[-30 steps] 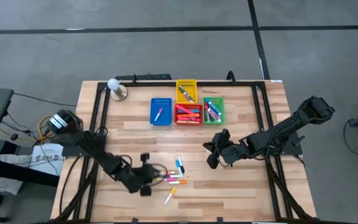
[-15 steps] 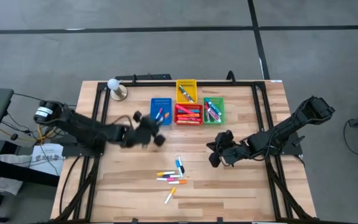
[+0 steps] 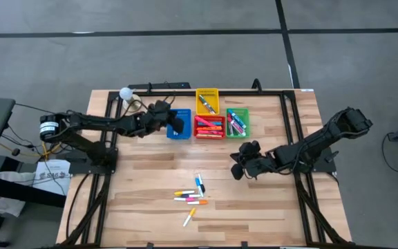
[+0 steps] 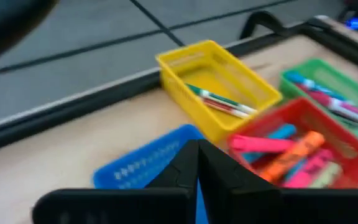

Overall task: Pick & Place Markers
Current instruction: Put the top small yellow highlighter pen into the blue bin

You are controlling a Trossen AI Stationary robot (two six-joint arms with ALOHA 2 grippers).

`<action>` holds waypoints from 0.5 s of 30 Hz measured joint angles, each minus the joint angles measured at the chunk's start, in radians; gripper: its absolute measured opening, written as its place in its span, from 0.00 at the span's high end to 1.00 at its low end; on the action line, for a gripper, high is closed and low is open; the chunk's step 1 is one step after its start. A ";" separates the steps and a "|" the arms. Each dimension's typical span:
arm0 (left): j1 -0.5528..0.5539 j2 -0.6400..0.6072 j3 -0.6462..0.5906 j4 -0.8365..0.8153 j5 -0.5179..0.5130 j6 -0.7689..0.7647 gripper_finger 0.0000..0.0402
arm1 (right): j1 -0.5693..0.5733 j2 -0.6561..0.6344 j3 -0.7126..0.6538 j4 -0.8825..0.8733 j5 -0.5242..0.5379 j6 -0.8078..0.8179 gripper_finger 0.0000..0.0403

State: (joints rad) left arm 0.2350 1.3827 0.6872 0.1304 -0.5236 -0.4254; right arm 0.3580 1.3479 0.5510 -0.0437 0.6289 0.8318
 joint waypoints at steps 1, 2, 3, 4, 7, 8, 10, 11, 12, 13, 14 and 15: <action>0.006 0.000 0.000 0.007 0.033 -0.003 0.98 | -0.006 0.000 0.000 0.000 0.000 -0.001 0.97; 0.007 0.000 0.000 0.012 0.068 -0.012 0.98 | -0.013 0.000 0.000 0.000 0.000 -0.001 0.97; 0.007 0.000 0.000 0.014 0.104 -0.023 0.98 | -0.019 0.000 0.000 0.001 0.000 -0.001 0.97; 0.004 0.000 0.000 0.014 0.143 -0.026 0.98 | -0.024 0.000 0.000 0.004 -0.001 -0.001 0.97; -0.019 0.000 0.000 0.014 0.286 -0.008 0.98 | -0.033 0.000 0.000 0.021 -0.001 -0.001 0.97; -0.033 0.000 0.000 0.014 0.343 0.006 0.98 | -0.034 0.000 0.000 0.026 -0.001 -0.001 0.97; -0.069 0.000 0.000 0.013 0.441 0.028 0.97 | -0.033 0.000 0.000 0.034 -0.002 -0.001 0.97; -0.090 0.000 0.000 0.014 0.470 0.029 0.97 | -0.032 0.000 0.000 0.036 -0.003 -0.001 0.97; -0.113 0.000 0.000 0.013 0.486 0.025 0.96 | -0.031 0.000 0.000 0.038 -0.008 -0.001 0.97; -0.137 0.000 0.000 0.013 0.490 0.010 0.95 | -0.031 0.000 0.000 0.040 -0.013 -0.001 0.97; -0.161 0.000 0.000 0.014 0.491 -0.011 0.95 | -0.031 0.000 0.000 0.043 -0.024 -0.001 0.97; -0.185 0.000 0.000 0.016 0.491 -0.034 0.94 | -0.031 0.000 0.000 0.046 -0.036 -0.001 0.97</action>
State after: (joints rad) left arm 0.0498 1.3823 0.6872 0.1467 -0.0328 -0.4597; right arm 0.3275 1.3479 0.5510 0.0023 0.5933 0.8310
